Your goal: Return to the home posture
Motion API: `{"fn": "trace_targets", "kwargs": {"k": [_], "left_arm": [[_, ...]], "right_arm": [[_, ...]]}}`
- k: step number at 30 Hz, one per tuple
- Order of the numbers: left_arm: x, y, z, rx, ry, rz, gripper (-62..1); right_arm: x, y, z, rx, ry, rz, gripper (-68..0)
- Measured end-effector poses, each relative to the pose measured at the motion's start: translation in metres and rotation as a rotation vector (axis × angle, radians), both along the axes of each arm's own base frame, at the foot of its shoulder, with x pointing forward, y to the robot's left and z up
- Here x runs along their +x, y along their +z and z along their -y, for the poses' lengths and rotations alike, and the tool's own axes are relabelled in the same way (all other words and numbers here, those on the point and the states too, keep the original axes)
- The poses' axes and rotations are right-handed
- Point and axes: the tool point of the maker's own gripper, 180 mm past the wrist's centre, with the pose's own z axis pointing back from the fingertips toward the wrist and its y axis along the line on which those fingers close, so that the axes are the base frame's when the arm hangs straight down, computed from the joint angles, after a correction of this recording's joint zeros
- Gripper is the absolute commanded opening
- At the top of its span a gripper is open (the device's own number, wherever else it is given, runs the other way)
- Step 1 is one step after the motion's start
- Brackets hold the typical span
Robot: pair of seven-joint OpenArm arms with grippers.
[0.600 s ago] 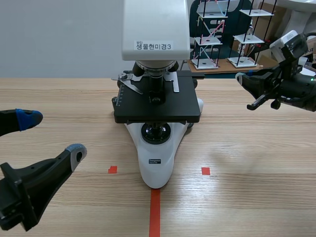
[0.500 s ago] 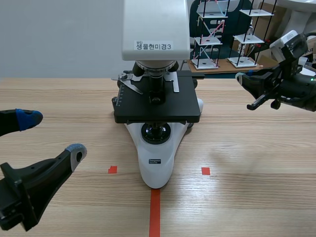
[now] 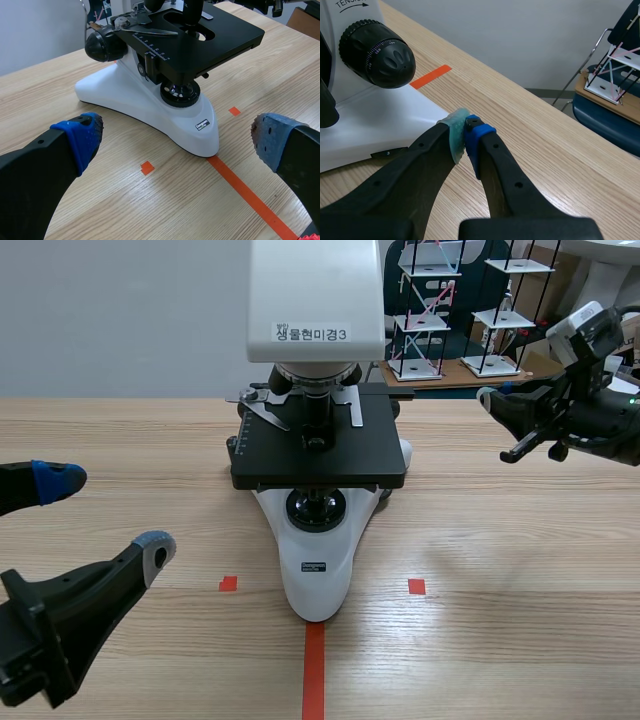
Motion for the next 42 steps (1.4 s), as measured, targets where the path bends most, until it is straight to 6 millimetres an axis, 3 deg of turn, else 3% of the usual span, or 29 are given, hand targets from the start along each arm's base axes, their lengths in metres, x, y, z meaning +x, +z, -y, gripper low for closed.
{"fn": "trace_targets", "kwargs": {"k": [19,25,31,39,42], "left_arm": [[0.000,0.000,0.000,0.000,0.000,0.000,1.4],[0.000,0.000,0.000,0.000,0.000,0.000,1.4],[0.000,0.000,0.000,0.000,0.000,0.000,1.4],[0.000,0.000,0.000,-0.001,0.000,0.000,1.4],[0.000,0.000,0.000,0.000,0.000,0.000,1.4]], "right_arm": [[0.001,0.002,0.000,0.005,-0.004,0.014,-66.3],[-0.001,0.012,0.008,0.035,-0.061,0.120,-51.3],[-0.041,-0.002,0.010,0.064,-0.051,0.115,-29.9],[-0.084,0.024,0.015,0.114,-0.118,0.087,-15.1],[-0.099,0.033,0.011,0.116,-0.130,0.039,-14.1]]}}
